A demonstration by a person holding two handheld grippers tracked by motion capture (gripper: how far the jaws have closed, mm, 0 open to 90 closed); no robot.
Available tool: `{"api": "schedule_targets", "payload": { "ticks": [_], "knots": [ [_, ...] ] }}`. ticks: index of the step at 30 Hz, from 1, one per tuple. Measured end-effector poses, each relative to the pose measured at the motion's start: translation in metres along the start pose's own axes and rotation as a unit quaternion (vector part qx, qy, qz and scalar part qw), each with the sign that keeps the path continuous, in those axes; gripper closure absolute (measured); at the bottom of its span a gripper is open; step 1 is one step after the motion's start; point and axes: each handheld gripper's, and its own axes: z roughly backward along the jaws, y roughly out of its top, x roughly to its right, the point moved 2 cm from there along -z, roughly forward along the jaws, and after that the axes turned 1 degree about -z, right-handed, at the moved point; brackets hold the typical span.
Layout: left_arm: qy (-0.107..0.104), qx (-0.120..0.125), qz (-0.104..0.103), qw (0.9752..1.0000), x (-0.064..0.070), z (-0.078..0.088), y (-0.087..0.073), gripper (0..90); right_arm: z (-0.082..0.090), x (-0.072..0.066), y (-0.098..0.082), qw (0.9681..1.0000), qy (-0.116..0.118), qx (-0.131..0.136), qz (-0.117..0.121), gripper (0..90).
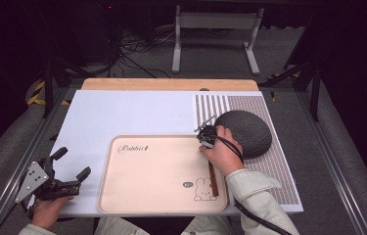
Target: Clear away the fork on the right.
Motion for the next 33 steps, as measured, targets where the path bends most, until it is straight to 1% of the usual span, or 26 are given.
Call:
{"api": "schedule_targets", "payload": {
  "ticks": [3, 5, 9, 10, 11, 13, 15, 18, 20, 21, 22, 24, 25, 27, 29, 32, 33],
  "knots": [
    [-0.001, 0.0, 0.0, 1.0, 0.0, 0.0, 0.0, 0.0, 0.001, 0.001, -0.001, 1.0, -0.002, -0.002, -0.006, 90.0],
    [-0.001, -0.001, -0.001, 1.0, 0.0, 0.0, 0.0, 0.0, 0.001, 0.002, -0.002, 0.9999, -0.002, -0.004, -0.013, 90.0],
    [-0.001, -0.001, 0.0, 1.0, 0.0, 0.0, 0.0, 0.0, 0.001, 0.003, -0.003, 0.9999, -0.005, -0.003, -0.015, 89.7],
    [0.0, 0.0, -0.001, 1.0, 0.0, 0.0, 0.0, 0.0, 0.002, 0.003, -0.003, 0.9999, -0.001, 0.0, -0.015, 88.4],
    [0.0, 0.0, 0.0, 1.0, 0.0, 0.0, 0.0, 0.0, 0.003, 0.003, -0.003, 0.9999, -0.001, 0.002, -0.016, 88.0],
    [0.0, 0.001, 0.0, 1.0, 0.0, 0.0, 0.0, 0.0, 0.006, 0.003, -0.004, 0.9996, 0.006, 0.016, -0.021, 86.4],
    [0.001, 0.001, 0.0, 1.0, 0.0, 0.0, 0.0, 0.0, 0.011, 0.005, -0.005, 0.9993, 0.007, 0.031, -0.022, 84.9],
    [0.0, 0.0, 0.0, 1.0, 0.0, 0.0, 0.0, 0.0, 0.024, 0.008, -0.006, 0.9976, 0.006, 0.068, -0.016, 78.8],
    [0.0, -0.001, 0.0, 1.0, 0.0, 0.0, 0.0, 0.0, 0.032, 0.01, -0.007, 0.9962, 0.0, 0.087, -0.005, 72.5],
    [0.001, 0.0, 0.0, 1.0, 0.0, 0.0, 0.0, 0.0, 0.036, 0.011, -0.008, 0.9954, 0.0, 0.096, -0.004, 68.6],
    [0.0, -0.001, 0.001, 1.0, 0.0, 0.0, 0.0, 0.0, 0.04, 0.012, -0.009, 0.9945, 0.004, 0.104, -0.001, 66.6],
    [0.001, -0.001, 0.001, 1.0, 0.0, 0.0, 0.0, 0.0, 0.047, 0.013, -0.011, 0.9937, 0.005, 0.112, 0.001, 61.7],
    [0.002, -0.001, 0.001, 1.0, 0.0, 0.0, 0.0, 0.0, 0.05, 0.013, -0.012, 0.9929, 0.005, 0.118, 0.005, 58.1],
    [0.002, -0.001, 0.0, 1.0, 0.0, 0.0, 0.0, 0.0, 0.06, 0.014, -0.016, 0.99, 0.014, 0.14, 0.013, 51.5],
    [0.001, -0.002, 0.0, 1.0, 0.0, -0.001, 0.0, 0.0, 0.068, 0.016, -0.02, 0.9859, 0.017, 0.165, 0.022, 46.4],
    [0.002, -0.001, 0.0, 1.0, -0.001, 0.0, 0.0, 0.0, 0.081, 0.018, -0.027, 0.9795, 0.018, 0.199, 0.025, 39.1],
    [0.003, 0.0, 0.001, 1.0, -0.001, 0.0, 0.0, 0.0, 0.085, 0.018, -0.03, 0.9782, 0.017, 0.205, 0.024, 37.0]
  ]
}}
